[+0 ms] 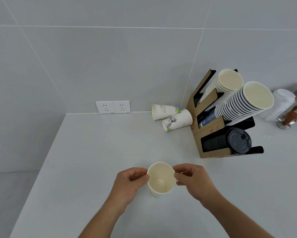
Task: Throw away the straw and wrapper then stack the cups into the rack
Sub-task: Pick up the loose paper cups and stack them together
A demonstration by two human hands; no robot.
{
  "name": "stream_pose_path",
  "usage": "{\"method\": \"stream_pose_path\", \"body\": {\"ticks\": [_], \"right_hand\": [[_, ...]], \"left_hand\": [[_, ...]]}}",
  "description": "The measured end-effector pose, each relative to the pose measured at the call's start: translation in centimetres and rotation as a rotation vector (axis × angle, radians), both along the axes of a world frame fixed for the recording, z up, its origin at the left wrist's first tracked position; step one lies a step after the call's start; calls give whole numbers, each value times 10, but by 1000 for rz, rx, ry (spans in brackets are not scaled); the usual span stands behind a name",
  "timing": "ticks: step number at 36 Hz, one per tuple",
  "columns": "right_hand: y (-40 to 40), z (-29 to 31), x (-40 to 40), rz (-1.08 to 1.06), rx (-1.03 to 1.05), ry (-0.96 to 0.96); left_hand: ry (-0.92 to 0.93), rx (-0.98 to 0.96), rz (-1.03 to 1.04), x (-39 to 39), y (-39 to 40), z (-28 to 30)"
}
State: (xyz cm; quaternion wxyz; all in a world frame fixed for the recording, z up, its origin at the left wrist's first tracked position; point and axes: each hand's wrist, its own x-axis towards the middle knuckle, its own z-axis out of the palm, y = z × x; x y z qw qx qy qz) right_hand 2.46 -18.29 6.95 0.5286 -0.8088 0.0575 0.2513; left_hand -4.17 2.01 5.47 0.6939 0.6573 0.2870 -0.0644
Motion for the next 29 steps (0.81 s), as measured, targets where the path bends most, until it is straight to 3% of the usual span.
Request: {"method": "stream_pose_path", "body": {"ticks": [8, 20, 29], "right_hand": [[-1, -6, -3, 2, 228, 37], [-1, -9, -4, -34, 276, 49], [-5, -13, 10, -163, 329, 148]], "left_hand": [[-9, -85, 1, 2, 1, -5], [-11, -10, -73, 5, 5, -10], [-14, -115, 20, 17, 17, -18]]}}
